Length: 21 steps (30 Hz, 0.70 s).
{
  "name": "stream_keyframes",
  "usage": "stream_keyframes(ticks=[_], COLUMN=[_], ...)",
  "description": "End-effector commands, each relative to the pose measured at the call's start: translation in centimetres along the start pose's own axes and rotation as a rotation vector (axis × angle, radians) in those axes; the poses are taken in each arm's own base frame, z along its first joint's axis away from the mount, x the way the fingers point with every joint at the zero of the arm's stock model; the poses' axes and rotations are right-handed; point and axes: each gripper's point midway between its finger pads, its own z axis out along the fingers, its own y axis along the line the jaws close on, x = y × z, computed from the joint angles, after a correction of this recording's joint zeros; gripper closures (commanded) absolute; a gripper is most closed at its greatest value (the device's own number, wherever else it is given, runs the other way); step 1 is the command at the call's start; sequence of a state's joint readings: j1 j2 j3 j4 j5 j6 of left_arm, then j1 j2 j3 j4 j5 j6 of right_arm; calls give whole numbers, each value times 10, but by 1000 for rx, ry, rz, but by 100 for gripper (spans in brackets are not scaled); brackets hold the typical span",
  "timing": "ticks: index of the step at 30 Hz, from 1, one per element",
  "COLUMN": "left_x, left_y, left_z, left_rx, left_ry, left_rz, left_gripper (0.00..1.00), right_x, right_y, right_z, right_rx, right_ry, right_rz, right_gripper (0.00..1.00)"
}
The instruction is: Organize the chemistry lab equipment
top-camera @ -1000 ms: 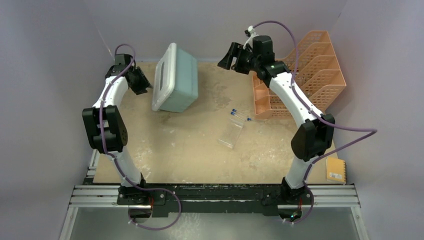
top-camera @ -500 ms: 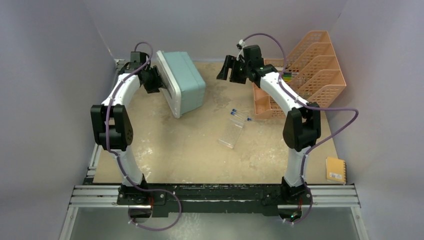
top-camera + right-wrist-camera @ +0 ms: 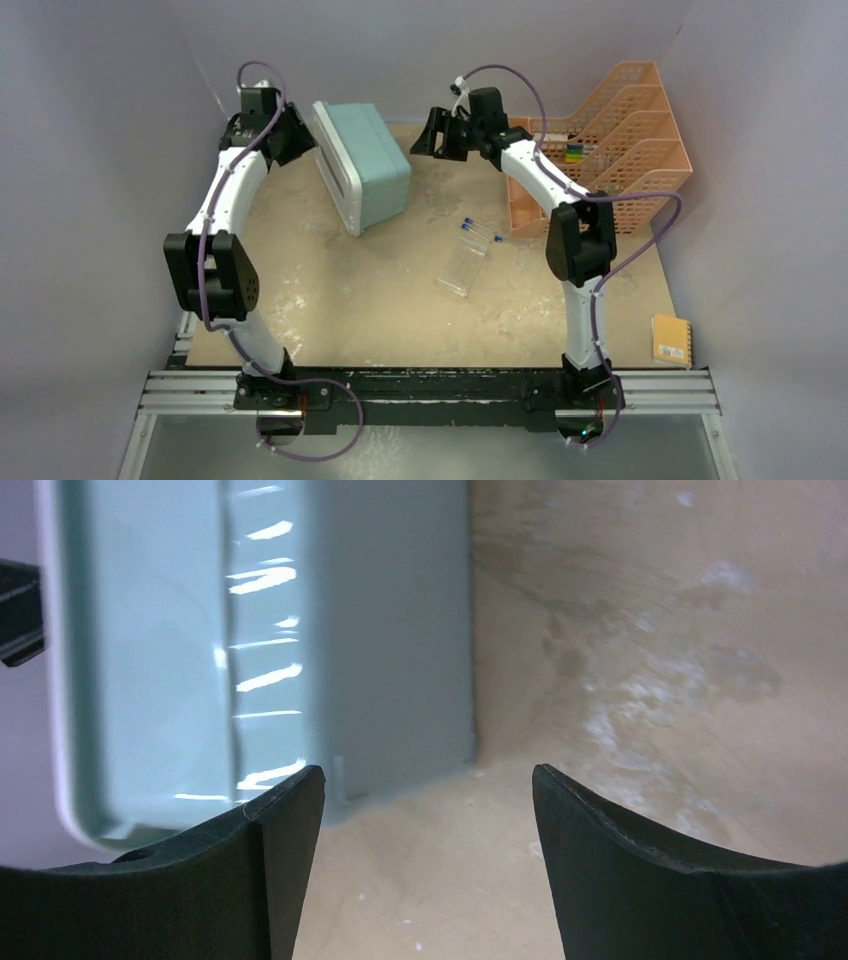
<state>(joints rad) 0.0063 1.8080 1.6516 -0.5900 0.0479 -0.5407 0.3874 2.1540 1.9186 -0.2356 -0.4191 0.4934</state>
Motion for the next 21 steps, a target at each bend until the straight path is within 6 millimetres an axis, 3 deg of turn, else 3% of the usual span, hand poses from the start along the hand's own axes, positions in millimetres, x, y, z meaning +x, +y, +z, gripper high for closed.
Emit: stream_keyframes(ticks=[1,3,7,10,13,21], left_x=[-55,-58,-43,-34,-17,4], left_y=[-44,-55,-70,-71,-86,-101], left_z=[-44,-46,-35,-26,-21,-13], left_rx=[189,256,345,352,366,387], left_ry=[-212,-230,-154,-117,-81,-10], left_rz=[-124,-158,-183,-176,-133,-112], left_gripper=[49,45,42,39,39,56], right_x=[-41,-39,-30,-24,-18,3], right_y=[62,66,67,65,62,53], right_z=[-14,-8,8,16,22,34], right_rx=[-214,-245,-266,-276,-276,-288], right_ry=[-108,-100,-64,-42,-23,46], right_rz=[-34,-11,14,30,40,96], right_gripper=[22,22,23,24,27,44])
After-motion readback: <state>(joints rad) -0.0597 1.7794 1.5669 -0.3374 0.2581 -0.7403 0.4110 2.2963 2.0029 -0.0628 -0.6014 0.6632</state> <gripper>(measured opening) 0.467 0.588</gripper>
